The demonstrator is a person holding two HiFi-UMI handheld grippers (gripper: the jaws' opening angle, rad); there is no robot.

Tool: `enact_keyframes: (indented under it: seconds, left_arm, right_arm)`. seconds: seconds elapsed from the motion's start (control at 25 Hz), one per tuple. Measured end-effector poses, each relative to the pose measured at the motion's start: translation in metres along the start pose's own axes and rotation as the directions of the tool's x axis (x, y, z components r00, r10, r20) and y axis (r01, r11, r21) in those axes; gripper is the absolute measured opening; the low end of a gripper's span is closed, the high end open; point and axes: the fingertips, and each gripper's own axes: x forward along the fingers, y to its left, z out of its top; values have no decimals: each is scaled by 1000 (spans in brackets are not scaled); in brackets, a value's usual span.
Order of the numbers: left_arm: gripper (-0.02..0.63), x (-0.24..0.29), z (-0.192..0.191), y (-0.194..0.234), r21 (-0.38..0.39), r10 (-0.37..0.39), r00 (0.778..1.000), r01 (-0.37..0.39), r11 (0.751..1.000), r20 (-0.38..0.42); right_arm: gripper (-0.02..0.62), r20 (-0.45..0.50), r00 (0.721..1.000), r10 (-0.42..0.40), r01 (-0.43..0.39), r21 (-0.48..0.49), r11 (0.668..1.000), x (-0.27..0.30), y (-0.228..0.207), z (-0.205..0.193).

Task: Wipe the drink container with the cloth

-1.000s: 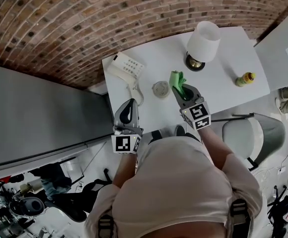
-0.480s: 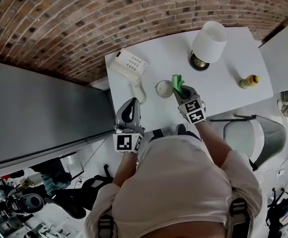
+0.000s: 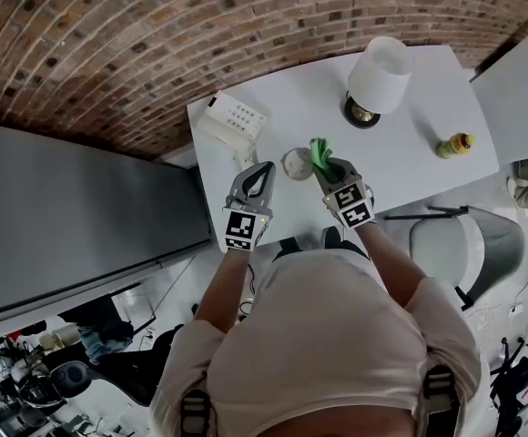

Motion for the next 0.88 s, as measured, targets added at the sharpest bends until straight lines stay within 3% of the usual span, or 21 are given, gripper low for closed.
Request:
enact_keyframes:
  seconds: [0.2,0.4,0.68,0.72,0.8,0.88]
  left_arm:
    - [11,29,-39,-5,38,-84,993,88,995,-88]
    - [11,29,-94,-20,-25,-157,968,155,988,-194]
    - [14,19,-146,-42,-65,-222,939,212,975,-261]
    - [49,20,-152,-46,-74,-242,931,230,970,-272]
    - [224,24,-164,-54,-89,-277,914,263,961,-297]
    - [267,31,-174,-61,-81,-304,896,294,952,-325]
  right_arm:
    - [41,2,1000,-6,6,-5,1000,0,-1,0]
    - [41,-6,1000,-4,4,-3,1000,1,0,-1]
    - [41,-25,1000,-1,1,-6,1000,2,-1,0]
    - [41,-29,1000,1,-1,-7,1000,2,-1,0]
    - [41,-34,999,3,-3,-5,1000,2,0,1]
    - [41,-35,999,4,-4,1,1000,3,0,1]
